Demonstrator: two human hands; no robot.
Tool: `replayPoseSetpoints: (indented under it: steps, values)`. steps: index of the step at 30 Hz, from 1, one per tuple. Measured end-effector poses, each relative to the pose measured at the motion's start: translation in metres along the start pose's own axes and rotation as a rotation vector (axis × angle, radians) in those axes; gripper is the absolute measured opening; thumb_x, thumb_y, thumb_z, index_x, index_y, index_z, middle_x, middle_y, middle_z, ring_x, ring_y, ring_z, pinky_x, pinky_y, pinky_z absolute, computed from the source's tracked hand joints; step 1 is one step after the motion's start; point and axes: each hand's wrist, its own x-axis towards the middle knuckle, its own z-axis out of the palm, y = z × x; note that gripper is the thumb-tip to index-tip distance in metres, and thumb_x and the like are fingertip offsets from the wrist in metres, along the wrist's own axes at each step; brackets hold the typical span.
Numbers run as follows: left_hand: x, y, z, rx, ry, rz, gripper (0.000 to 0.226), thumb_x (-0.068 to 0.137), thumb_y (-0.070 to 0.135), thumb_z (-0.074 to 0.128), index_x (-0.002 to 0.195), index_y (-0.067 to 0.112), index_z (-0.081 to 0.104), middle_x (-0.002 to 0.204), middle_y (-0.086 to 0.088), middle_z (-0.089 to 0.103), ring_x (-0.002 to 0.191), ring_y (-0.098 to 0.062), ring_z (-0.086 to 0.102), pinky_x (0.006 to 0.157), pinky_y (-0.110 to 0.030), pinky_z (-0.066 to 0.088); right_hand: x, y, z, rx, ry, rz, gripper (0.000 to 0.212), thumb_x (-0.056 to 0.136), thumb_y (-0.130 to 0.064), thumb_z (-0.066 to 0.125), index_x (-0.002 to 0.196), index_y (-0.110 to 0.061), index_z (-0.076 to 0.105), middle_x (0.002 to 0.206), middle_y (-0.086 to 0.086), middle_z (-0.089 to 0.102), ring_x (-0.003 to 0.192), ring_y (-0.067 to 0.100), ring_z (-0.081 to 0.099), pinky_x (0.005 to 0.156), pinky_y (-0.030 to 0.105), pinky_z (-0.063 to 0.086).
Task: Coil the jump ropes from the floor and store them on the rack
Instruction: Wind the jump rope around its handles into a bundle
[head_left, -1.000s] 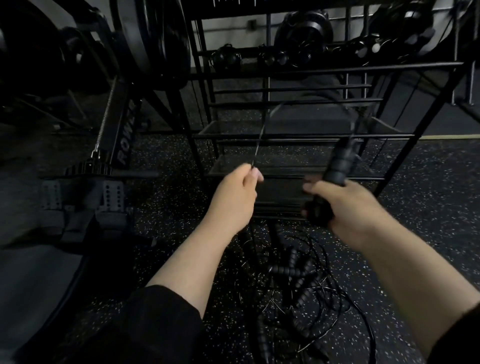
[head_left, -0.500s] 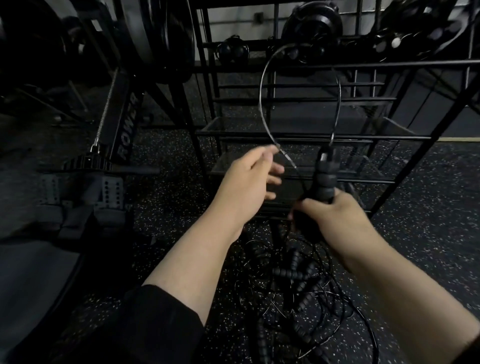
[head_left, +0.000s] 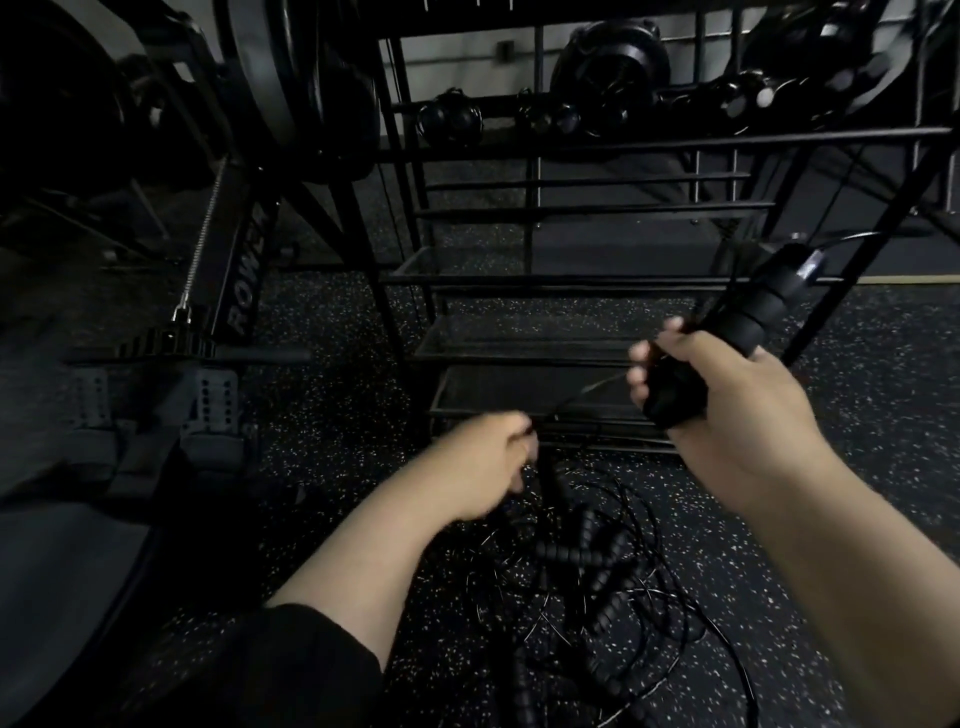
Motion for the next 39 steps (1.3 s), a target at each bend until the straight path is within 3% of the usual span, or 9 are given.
replayPoseSetpoints:
  steps: [3,7,10,13,19,25,29,32,39]
  values:
    - [-0.002,0.002,-0.019,-0.147,0.239,0.048,0.023,0.109,0.031,0.041,0.103,0.023,0.062,0.080,0.004,0.062,0.066,-0.010,0.060,0.065,-0.028,0.049,0.005,-0.001,-0.008,-0.085,0.042,-0.026,0.011,0.097,-0.001,0.061,0.107,-0.006,0.060,0.104,0.018,0.076,0.082,0.026,0.070,0.070,0.032,0.055]
    - [0.000,0.006,-0.026,-0.424,0.366,0.028,0.025,0.108,0.030,0.042,0.118,0.028,0.065,0.119,-0.004,0.063,0.096,-0.014,0.064,0.092,-0.049,0.050,0.008,0.011,-0.010,-0.246,0.045,0.056,0.023,0.092,-0.006,0.070,0.115,-0.008,0.066,0.109,0.020,0.075,0.087,0.030,0.074,0.083,0.043,0.053]
    - [0.000,0.010,-0.029,-0.524,0.397,0.053,0.026,0.108,0.026,0.042,0.108,0.030,0.067,0.111,-0.009,0.064,0.070,-0.002,0.048,0.083,-0.050,0.048,0.008,0.024,-0.008,-0.372,-0.004,0.113,0.026,0.089,-0.013,0.075,0.115,-0.015,0.071,0.104,0.010,0.078,0.092,0.024,0.075,0.084,0.041,0.056]
    - [-0.006,0.017,-0.035,-0.566,0.362,0.136,0.027,0.109,0.023,0.042,0.114,0.025,0.068,0.070,0.013,0.057,0.060,-0.001,0.043,0.063,-0.024,0.039,0.007,0.036,-0.004,-0.613,-0.057,0.112,0.025,0.085,-0.017,0.076,0.110,-0.016,0.072,0.096,0.008,0.079,0.083,0.021,0.073,0.073,0.038,0.055]
    - [-0.018,0.030,-0.044,-0.688,0.319,0.190,0.025,0.109,0.027,0.044,0.119,0.023,0.067,0.061,0.014,0.045,0.047,-0.005,0.028,0.046,-0.027,0.019,-0.001,0.049,0.008,-0.586,-0.141,0.134,0.026,0.092,-0.004,0.069,0.109,-0.024,0.069,0.105,0.006,0.079,0.092,0.032,0.076,0.088,0.054,0.058]
    - [-0.028,0.036,-0.048,-0.803,0.203,0.189,0.025,0.105,0.015,0.052,0.124,0.014,0.068,0.060,0.011,0.039,0.046,-0.004,0.025,0.043,-0.021,0.021,0.003,0.055,0.008,-0.589,-0.140,0.133,0.024,0.090,-0.004,0.071,0.113,-0.012,0.067,0.105,0.019,0.075,0.071,0.021,0.068,0.063,0.035,0.056]
    - [-0.028,0.034,-0.052,-0.707,0.282,0.185,0.033,0.098,0.003,0.051,0.119,0.019,0.071,0.056,0.016,0.049,0.046,-0.004,0.034,0.045,-0.022,0.027,0.001,0.055,0.011,-0.611,-0.088,0.058,0.011,0.092,0.003,0.066,0.093,-0.007,0.063,0.082,0.018,0.072,0.063,0.022,0.063,0.053,0.027,0.051]
    - [-0.026,0.021,-0.059,-0.352,0.475,0.244,0.027,0.097,0.009,0.059,0.106,0.028,0.077,0.078,0.019,0.072,0.068,-0.003,0.066,0.065,-0.028,0.056,0.005,0.046,0.010,-0.662,0.122,-0.091,0.013,0.090,-0.003,0.067,0.086,-0.014,0.061,0.072,0.010,0.067,0.060,0.021,0.058,0.054,0.029,0.046]
    - [-0.020,-0.002,-0.064,0.038,0.780,0.237,0.014,0.096,0.019,0.067,0.106,0.018,0.077,0.096,0.006,0.071,0.091,-0.011,0.064,0.085,-0.028,0.050,0.003,0.019,0.006,-0.541,0.212,-0.217,0.022,0.091,-0.018,0.074,0.077,-0.020,0.056,0.053,-0.009,0.057,0.042,0.006,0.048,0.046,0.022,0.042]
